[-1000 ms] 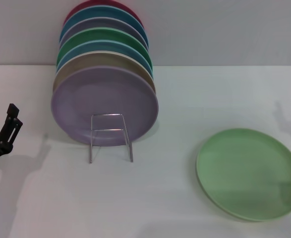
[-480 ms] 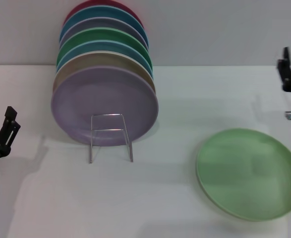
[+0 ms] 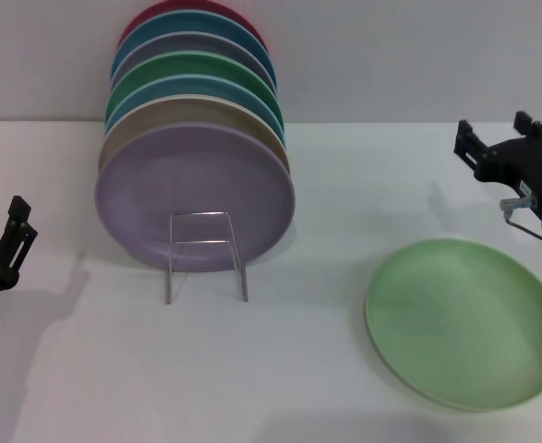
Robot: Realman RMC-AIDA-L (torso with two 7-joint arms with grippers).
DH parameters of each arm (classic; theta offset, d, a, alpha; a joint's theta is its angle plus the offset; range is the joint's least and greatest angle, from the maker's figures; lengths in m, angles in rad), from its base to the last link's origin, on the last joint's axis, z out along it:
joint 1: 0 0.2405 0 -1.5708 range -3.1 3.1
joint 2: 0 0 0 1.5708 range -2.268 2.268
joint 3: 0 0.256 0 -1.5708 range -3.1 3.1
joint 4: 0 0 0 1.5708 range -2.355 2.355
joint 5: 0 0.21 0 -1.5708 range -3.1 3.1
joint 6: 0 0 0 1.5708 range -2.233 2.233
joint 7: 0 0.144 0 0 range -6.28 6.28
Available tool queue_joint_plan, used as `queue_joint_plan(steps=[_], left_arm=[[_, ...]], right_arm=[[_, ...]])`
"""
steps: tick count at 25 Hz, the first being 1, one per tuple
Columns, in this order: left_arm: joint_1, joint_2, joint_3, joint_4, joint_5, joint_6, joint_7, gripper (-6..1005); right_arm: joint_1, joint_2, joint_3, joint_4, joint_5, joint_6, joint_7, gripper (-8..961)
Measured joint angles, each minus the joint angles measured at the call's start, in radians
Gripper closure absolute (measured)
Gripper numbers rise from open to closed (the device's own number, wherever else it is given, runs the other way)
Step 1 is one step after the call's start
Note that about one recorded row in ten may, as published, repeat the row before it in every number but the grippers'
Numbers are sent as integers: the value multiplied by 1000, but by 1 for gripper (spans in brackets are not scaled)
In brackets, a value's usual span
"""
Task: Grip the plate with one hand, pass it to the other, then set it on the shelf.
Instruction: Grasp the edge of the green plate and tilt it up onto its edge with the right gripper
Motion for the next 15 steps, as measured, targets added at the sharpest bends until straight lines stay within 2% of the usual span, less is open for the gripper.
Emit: queue_joint_plan(steps=[3,4,5,6,7,8,9,10,13,14,15], left_arm=[[-4,0,0,1,3,0,0,152],[-4,0,0,1,4,0,0,152],[-4,1,0,1,4,1,0,152],[-5,1,0,1,4,2,1,152],[-5,1,1,1,4,3,1,152],[-5,1,1,1,4,5,1,152],[-4,1,3,0,5,7,1,152],[-4,1,3,0,5,7,1,152],[-4,0,4,-1,5,9,1,153],[-4,-1,4,0,5,9,1,153],[-4,-1,4,0,5,9,1,153]], right_arm=[[-23,1,117,80,-5,237,2,224],[-28,1,198,124,-26,397,24,224],[-28,1,198,124,-26,397,24,224],[-20,1,279,166,-82,548,77,224],[-20,1,279,166,-82,548,77,224],[-10,0,318,190,-132,629,123,224],[17,-1,382,234,-241,776,213,224],[17,-1,382,234,-241,776,213,224],[65,-2,458,302,-389,990,315,223],[103,-2,495,328,-453,1112,353,223],[103,-2,495,328,-453,1112,353,223]])
